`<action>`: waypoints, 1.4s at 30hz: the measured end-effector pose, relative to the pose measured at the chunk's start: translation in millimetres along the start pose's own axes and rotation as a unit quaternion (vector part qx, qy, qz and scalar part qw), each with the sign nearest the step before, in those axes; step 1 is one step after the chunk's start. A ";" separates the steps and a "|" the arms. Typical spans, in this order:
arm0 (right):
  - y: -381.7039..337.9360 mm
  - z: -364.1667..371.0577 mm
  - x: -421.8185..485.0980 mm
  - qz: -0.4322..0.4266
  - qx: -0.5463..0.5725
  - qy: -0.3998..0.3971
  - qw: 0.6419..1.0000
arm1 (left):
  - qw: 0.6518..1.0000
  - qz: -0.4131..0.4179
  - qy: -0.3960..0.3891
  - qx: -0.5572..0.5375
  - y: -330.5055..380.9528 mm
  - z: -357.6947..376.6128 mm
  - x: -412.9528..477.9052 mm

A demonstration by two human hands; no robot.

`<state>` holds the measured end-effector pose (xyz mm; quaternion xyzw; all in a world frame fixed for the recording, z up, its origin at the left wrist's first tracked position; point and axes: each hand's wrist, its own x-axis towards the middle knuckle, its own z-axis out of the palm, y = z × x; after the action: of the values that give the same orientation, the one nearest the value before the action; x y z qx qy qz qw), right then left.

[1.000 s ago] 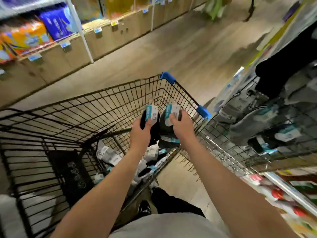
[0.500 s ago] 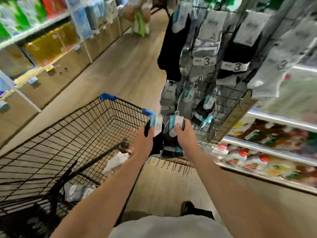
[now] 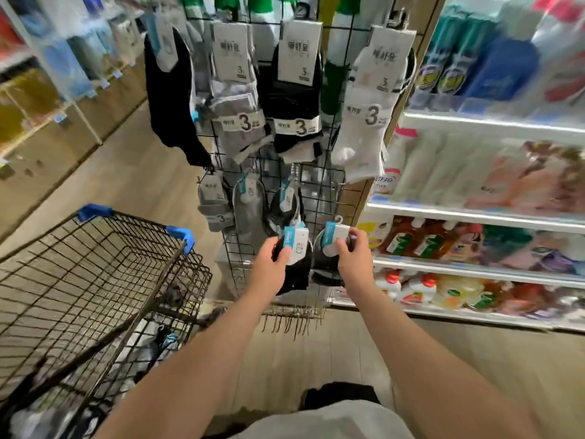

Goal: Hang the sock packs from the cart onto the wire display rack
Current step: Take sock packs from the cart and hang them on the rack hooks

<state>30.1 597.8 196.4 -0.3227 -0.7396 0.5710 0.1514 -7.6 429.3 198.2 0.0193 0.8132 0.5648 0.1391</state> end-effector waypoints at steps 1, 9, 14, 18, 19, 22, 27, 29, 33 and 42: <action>1.8 -7.2 11.4 0.006 0.004 0.009 1.000 | 1.000 -0.002 -0.001 0.000 3.8 9.9 5.0; -7.3 -20.5 91.4 -0.010 -0.023 -0.006 1.000 | 1.000 -0.010 -0.005 0.013 20.1 57.6 36.4; -8.9 -8.4 117.8 -0.020 -0.040 -0.029 0.999 | 1.000 -0.004 0.004 0.023 20.3 70.3 47.9; -8.2 2.6 133.9 -0.046 -0.049 -0.048 0.997 | 0.999 -0.012 0.012 0.040 19.5 77.0 57.5; -9.1 4.4 136.1 -0.052 -0.050 -0.053 0.996 | 0.999 -0.015 0.011 0.038 17.8 78.2 60.2; -6.8 9.8 143.0 -0.044 -0.043 -0.064 0.996 | 0.999 -0.019 0.010 0.039 15.8 81.3 66.8; 0.8 8.9 142.7 -0.027 -0.040 -0.069 0.996 | 0.999 -0.013 0.003 0.039 17.3 87.9 72.9; 4.0 3.1 134.2 -0.041 -0.039 -0.039 0.998 | 0.999 -0.013 -0.003 0.034 16.9 91.4 70.8; 11.3 -13.3 102.0 -0.041 0.056 -0.051 0.996 | 1.000 -0.010 -0.009 0.024 19.7 97.9 63.8; 2.6 -20.4 98.8 -0.093 0.034 -0.060 0.993 | 1.000 -0.012 0.007 -0.016 40.8 113.4 78.8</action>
<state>-30.7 677.7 185.9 -0.2129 -0.7539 0.5978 0.1703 -60.3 562.4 183.1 0.0033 0.8053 0.5761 0.1399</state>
